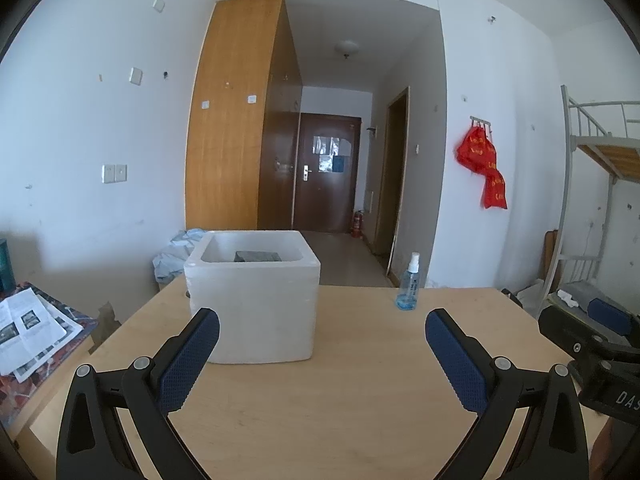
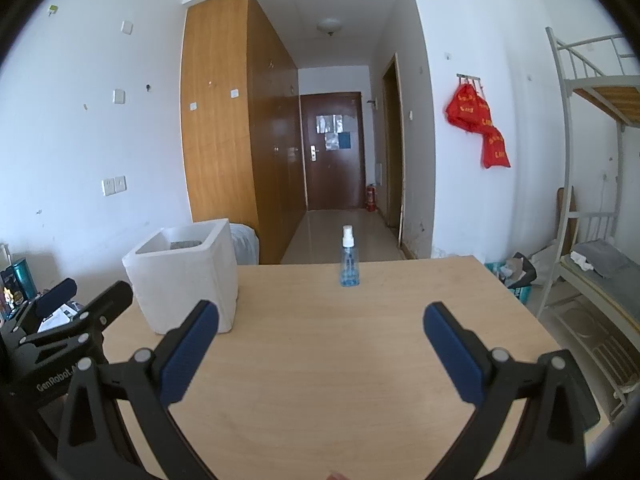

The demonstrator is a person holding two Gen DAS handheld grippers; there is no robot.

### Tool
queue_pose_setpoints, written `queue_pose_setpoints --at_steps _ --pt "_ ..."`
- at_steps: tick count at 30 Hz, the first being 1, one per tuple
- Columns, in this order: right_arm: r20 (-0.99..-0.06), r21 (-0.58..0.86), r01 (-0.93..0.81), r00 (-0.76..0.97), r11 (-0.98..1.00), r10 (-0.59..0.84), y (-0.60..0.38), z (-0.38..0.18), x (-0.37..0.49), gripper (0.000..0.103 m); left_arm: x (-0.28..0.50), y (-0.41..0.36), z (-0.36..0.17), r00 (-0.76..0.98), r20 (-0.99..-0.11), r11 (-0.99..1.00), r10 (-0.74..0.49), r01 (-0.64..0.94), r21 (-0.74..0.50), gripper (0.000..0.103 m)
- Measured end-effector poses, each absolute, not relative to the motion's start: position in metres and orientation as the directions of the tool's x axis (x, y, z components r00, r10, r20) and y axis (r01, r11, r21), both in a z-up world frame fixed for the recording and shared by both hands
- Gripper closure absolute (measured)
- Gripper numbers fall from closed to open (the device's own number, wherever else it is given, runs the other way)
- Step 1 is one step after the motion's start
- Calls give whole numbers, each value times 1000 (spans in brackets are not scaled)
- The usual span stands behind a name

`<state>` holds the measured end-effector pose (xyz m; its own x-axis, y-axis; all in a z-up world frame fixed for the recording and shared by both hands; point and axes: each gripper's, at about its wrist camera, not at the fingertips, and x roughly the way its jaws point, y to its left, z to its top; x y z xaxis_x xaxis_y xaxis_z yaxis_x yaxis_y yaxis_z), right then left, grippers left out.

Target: Organize soft objects

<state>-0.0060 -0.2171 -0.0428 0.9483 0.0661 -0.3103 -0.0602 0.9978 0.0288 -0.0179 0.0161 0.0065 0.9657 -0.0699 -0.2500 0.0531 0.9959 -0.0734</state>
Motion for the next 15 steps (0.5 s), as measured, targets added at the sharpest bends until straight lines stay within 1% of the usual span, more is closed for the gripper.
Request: queue_pose_setpoints --at_steps 15 --pt "-312 23 -52 949 998 56 -217 -42 -6 0 -16 16 7 967 -245 996 -65 48 -77 0"
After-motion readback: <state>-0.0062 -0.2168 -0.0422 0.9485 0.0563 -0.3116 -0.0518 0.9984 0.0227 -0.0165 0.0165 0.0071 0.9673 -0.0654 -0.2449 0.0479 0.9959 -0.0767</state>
